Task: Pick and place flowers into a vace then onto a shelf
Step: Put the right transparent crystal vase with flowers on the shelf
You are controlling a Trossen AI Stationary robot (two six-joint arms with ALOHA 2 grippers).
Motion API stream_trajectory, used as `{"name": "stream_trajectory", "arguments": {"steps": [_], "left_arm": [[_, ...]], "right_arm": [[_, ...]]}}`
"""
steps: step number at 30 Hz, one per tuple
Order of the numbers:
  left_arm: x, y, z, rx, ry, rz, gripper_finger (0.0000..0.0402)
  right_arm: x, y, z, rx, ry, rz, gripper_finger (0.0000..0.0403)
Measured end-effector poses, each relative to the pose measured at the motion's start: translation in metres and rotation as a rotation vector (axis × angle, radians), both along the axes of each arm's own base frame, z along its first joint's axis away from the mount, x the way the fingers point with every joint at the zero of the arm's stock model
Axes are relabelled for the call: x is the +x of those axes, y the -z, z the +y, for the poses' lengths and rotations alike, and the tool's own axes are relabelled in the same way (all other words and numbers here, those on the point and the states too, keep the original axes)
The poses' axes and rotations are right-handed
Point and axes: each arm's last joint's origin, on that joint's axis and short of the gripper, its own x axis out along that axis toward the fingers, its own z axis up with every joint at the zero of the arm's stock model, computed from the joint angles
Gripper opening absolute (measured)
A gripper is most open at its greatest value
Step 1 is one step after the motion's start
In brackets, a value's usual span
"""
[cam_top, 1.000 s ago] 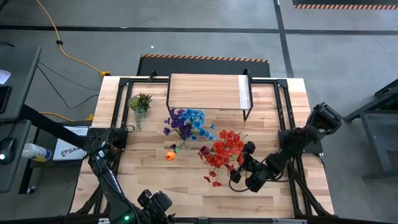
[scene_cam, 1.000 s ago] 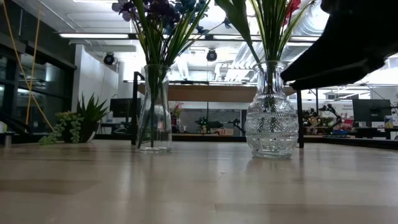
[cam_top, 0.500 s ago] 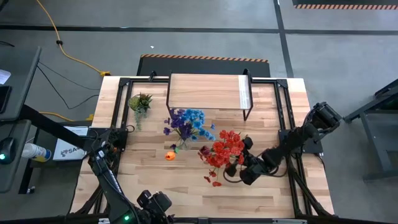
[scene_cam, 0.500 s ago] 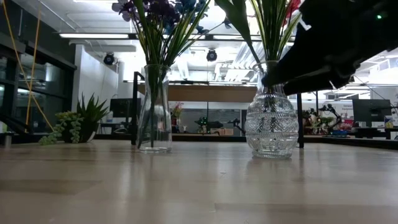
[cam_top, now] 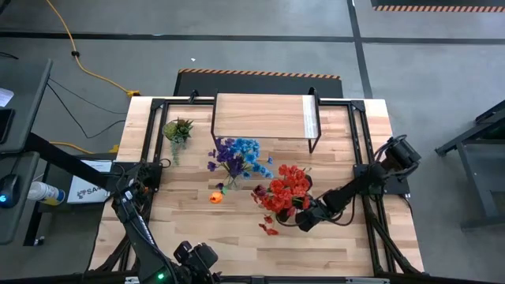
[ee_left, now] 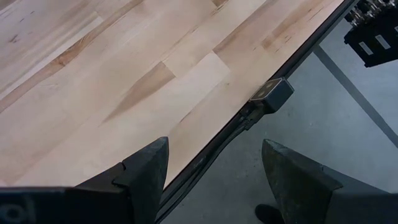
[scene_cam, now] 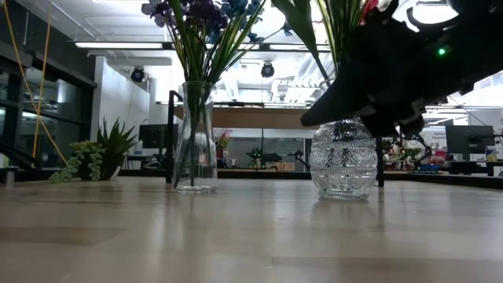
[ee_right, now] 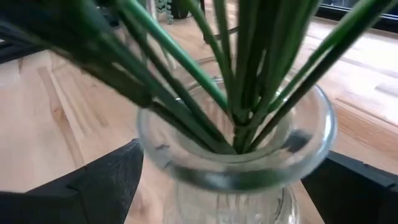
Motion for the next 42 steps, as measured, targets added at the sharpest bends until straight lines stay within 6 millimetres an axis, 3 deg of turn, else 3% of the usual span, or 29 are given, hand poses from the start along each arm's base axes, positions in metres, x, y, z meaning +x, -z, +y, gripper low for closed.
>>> {"name": "stream_trajectory", "arguments": {"steps": [20, 35, 42], "left_arm": [[0.000, 0.000, 0.000, 0.000, 0.001, 0.005, 0.0291], [-0.001, 0.000, 0.001, 0.017, 0.009, 0.016, 0.0291], [-0.001, 0.000, 0.001, 0.017, 0.009, 0.017, 0.0291]], "right_arm": [[0.010, -0.003, -0.014, -0.023, 0.086, -0.056, 0.0360], [0.009, -0.004, -0.014, -0.027, 0.099, -0.066, 0.0281], [0.009, -0.004, -0.014, -0.042, 0.113, -0.073, 0.0226]]}}
